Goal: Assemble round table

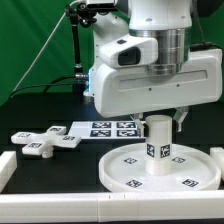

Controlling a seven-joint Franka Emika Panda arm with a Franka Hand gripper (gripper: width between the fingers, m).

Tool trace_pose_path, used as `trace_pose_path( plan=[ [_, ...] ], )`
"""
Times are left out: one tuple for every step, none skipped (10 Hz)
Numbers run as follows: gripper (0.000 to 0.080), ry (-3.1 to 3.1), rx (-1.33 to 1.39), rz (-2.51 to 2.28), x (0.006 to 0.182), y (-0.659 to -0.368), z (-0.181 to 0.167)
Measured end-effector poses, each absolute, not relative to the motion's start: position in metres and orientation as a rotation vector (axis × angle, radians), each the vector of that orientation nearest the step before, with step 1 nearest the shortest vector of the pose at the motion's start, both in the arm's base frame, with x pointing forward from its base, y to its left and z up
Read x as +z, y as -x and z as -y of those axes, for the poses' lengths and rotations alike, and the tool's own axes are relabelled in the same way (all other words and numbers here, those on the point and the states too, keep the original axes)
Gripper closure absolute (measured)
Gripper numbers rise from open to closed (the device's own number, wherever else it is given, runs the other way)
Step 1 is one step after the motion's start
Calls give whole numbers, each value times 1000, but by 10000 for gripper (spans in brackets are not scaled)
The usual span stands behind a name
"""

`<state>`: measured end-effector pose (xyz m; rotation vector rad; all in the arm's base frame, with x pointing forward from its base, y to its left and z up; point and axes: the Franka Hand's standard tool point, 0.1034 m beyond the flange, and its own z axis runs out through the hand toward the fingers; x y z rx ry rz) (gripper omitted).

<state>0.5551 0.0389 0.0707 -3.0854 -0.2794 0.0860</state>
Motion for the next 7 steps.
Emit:
trace_pose_path(
  plan=[
    [384,3094,88,167,71,-555,-39],
    [384,3096,90,97,71,-555,-39],
    [384,3095,93,-29,71,-555,-39],
    [384,3063,100,-214,70,-555,-37],
    [384,3019,110,-441,70,-555,-36],
    [384,2984,121,-610,70,-554,-37],
    [384,2943,133,-743,70,-554,-38]
  ],
)
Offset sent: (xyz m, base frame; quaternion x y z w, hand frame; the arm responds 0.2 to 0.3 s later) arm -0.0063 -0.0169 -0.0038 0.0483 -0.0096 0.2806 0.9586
